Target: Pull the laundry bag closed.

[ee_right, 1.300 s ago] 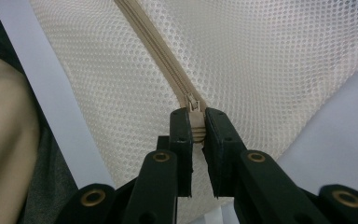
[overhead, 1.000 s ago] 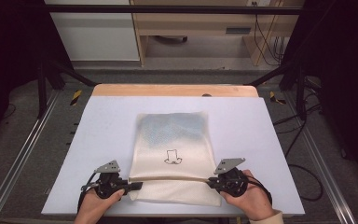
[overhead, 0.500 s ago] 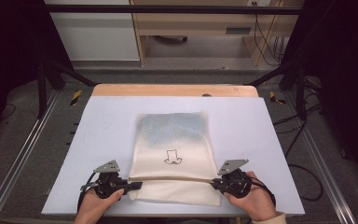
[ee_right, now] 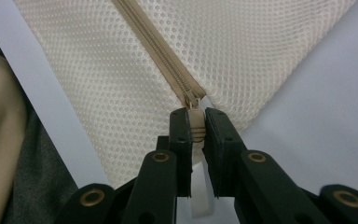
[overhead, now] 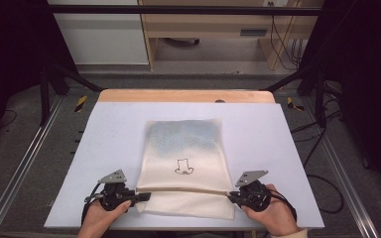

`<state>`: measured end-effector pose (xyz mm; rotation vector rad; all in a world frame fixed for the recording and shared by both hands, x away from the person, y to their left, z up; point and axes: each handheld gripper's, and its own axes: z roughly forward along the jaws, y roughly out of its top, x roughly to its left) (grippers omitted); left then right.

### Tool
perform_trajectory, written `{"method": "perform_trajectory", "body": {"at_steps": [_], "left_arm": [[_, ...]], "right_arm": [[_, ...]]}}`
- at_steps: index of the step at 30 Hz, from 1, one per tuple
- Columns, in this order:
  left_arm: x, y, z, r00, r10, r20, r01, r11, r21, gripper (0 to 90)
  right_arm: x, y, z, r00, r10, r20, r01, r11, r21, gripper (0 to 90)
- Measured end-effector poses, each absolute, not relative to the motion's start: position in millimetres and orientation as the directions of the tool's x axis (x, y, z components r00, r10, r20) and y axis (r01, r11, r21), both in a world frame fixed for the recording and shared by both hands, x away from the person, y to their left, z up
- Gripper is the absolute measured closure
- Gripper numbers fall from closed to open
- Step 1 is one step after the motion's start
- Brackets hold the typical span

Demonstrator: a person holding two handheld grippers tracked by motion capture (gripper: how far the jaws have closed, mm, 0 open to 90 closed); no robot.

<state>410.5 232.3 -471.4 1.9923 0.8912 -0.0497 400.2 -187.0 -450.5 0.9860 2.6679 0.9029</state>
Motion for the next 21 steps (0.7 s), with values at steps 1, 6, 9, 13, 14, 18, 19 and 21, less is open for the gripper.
{"method": "perform_trajectory", "body": {"at_steps": [1, 6, 9, 13, 14, 18, 19, 21], "left_arm": [[410, 233, -469, 0.727, 0.596, -0.342, 0.600, -0.307, 0.739, 70.1], [402, 243, -453, 0.676, 0.685, -0.271, 0.566, -0.247, 0.786, 32.7], [398, 252, -449, 0.634, 0.740, -0.226, 0.553, -0.230, 0.801, 21.9], [397, 262, -441, 0.596, 0.787, -0.159, 0.527, -0.233, 0.817, 14.1], [397, 265, -439, 0.586, 0.798, -0.140, 0.522, -0.239, 0.819, 13.0], [398, 276, -436, 0.558, 0.823, -0.108, 0.514, -0.241, 0.823, 11.8], [398, 279, -435, 0.552, 0.828, -0.096, 0.512, -0.245, 0.823, 11.5], [398, 283, -433, 0.541, 0.837, -0.084, 0.507, -0.245, 0.826, 11.4]], "right_arm": [[401, -186, -451, -0.768, 0.638, 0.058, 0.541, 0.597, 0.593, 72.5], [408, -187, -444, -0.687, 0.726, 0.037, 0.556, 0.493, 0.669, 33.5], [412, -191, -435, -0.605, 0.797, 0.007, 0.553, 0.414, 0.723, 18.3], [416, -199, -427, -0.531, 0.847, 0.008, 0.542, 0.333, 0.771, 12.3], [416, -201, -426, -0.513, 0.858, 0.010, 0.545, 0.316, 0.776, 11.3], [418, -214, -427, -0.470, 0.883, 0.008, 0.555, 0.288, 0.781, 8.7], [418, -216, -427, -0.462, 0.887, 0.007, 0.554, 0.282, 0.783, 8.7], [418, -222, -428, -0.445, 0.896, 0.002, 0.555, 0.274, 0.785, 8.3]]}}
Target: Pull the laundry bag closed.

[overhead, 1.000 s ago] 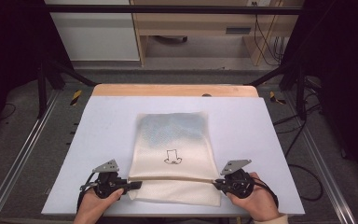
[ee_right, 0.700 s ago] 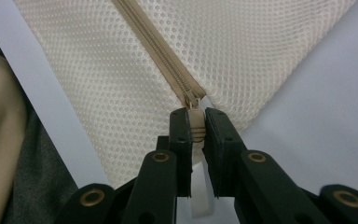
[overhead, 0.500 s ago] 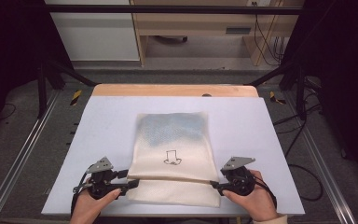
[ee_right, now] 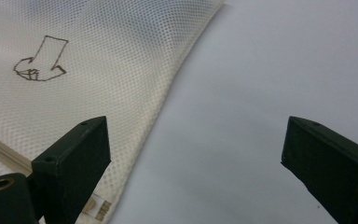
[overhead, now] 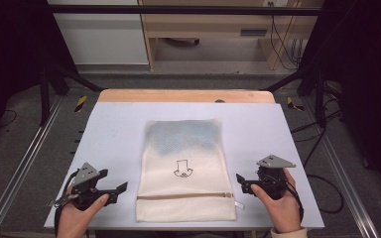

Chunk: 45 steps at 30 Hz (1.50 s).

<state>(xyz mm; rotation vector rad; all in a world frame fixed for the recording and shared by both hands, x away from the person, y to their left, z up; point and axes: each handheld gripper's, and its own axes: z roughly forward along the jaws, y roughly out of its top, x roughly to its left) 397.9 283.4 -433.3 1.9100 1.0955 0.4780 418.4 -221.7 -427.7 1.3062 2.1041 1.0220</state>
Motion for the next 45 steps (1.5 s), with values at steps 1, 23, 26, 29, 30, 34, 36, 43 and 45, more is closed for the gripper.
{"method": "perform_trajectory", "body": {"at_steps": [1, 23, 26, 29, 30, 34, 36, 43, 45], "left_arm": [[398, 286, -433, 0.536, 0.840, -0.082, 0.507, -0.242, 0.827, 11.3], [403, 325, -429, 0.459, 0.888, 0.011, 0.517, -0.277, 0.810, 11.2], [405, 329, -430, 0.452, 0.892, 0.030, 0.520, -0.290, 0.803, 11.1], [407, 333, -432, 0.448, 0.893, 0.038, 0.530, -0.300, 0.793, 10.9], [408, 335, -432, 0.445, 0.895, 0.040, 0.532, -0.300, 0.792, 10.8], [411, 339, -436, 0.445, 0.894, 0.044, 0.555, -0.314, 0.771, 10.3], [414, 341, -439, 0.444, 0.895, 0.044, 0.571, -0.321, 0.755, 10.4], [424, 343, -448, 0.442, 0.896, 0.042, 0.616, -0.337, 0.712, 9.8], [426, 343, -451, 0.441, 0.897, 0.042, 0.630, -0.342, 0.697, 9.6]], "right_arm": [[418, -224, -428, -0.438, 0.899, 0.008, 0.560, 0.266, 0.785, 8.2], [416, -265, -437, -0.321, 0.947, 0.023, 0.580, 0.177, 0.795, 7.2], [416, -267, -439, -0.311, 0.950, 0.026, 0.587, 0.171, 0.792, 7.2], [417, -269, -441, -0.304, 0.952, 0.027, 0.591, 0.166, 0.790, 7.0], [417, -270, -441, -0.303, 0.953, 0.022, 0.594, 0.171, 0.786, 6.9], [418, -272, -445, -0.292, 0.956, 0.028, 0.613, 0.165, 0.772, 6.9], [418, -272, -447, -0.294, 0.955, 0.028, 0.618, 0.168, 0.768, 6.9], [422, -271, -452, -0.294, 0.955, 0.039, 0.654, 0.171, 0.737, 7.3], [424, -270, -454, -0.298, 0.954, 0.039, 0.663, 0.177, 0.727, 7.3]]}}
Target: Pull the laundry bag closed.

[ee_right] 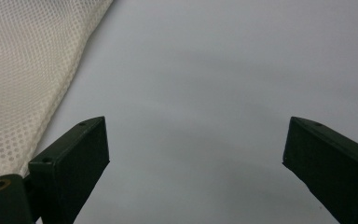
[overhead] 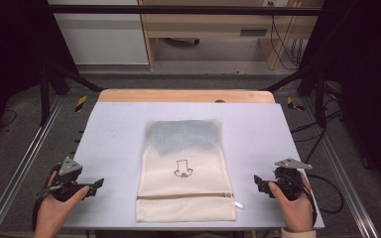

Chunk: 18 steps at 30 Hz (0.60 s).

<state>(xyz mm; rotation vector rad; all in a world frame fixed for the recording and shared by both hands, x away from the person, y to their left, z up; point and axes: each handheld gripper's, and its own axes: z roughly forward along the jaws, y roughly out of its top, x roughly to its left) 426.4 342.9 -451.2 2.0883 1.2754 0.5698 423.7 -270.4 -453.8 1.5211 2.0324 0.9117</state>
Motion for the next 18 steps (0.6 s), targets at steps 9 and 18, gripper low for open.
{"method": "perform_trajectory", "body": {"at_steps": [9, 18], "left_arm": [[433, 340, -462, 0.457, 0.887, 0.061, 0.662, -0.386, 0.642, 8.1], [429, 334, -466, 0.468, 0.879, 0.092, 0.675, -0.422, 0.606, 6.6]], "right_arm": [[428, -266, -462, -0.309, 0.951, 0.021, 0.696, 0.211, 0.687, 7.4], [425, -260, -471, -0.339, 0.941, 0.017, 0.723, 0.248, 0.645, 7.1]]}}
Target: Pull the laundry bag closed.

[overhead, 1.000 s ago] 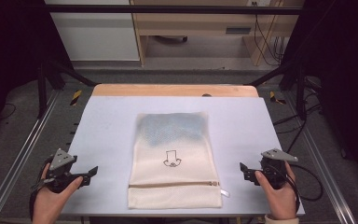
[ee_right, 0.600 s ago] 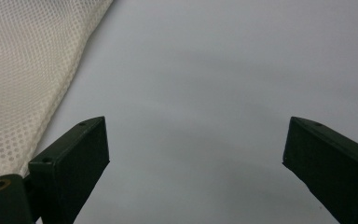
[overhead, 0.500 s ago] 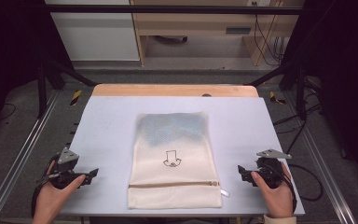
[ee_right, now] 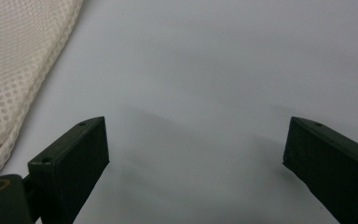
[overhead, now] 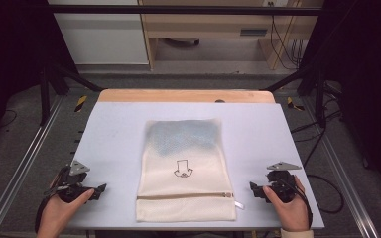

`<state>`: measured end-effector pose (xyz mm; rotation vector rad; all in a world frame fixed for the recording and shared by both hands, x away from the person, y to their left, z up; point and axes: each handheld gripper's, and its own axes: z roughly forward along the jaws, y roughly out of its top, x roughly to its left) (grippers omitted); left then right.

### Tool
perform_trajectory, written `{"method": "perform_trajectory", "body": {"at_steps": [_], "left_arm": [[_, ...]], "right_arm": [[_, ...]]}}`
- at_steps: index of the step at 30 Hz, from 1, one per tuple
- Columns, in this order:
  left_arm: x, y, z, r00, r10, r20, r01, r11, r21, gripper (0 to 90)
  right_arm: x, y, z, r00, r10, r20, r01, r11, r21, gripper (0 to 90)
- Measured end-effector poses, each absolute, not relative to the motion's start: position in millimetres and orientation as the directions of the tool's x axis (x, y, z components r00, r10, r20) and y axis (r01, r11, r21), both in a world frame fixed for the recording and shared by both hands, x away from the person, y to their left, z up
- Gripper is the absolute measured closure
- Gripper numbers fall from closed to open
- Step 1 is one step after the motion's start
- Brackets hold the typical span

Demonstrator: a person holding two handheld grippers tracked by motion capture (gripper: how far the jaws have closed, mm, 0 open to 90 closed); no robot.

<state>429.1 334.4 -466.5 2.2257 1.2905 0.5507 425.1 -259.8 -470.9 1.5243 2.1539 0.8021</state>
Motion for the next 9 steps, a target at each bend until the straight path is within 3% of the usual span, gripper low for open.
{"method": "perform_trajectory", "body": {"at_steps": [9], "left_arm": [[428, 318, -467, 0.518, 0.848, 0.110, 0.633, -0.468, 0.617, 5.1]], "right_arm": [[424, -256, -472, -0.354, 0.935, 0.010, 0.716, 0.264, 0.646, 6.9]]}}
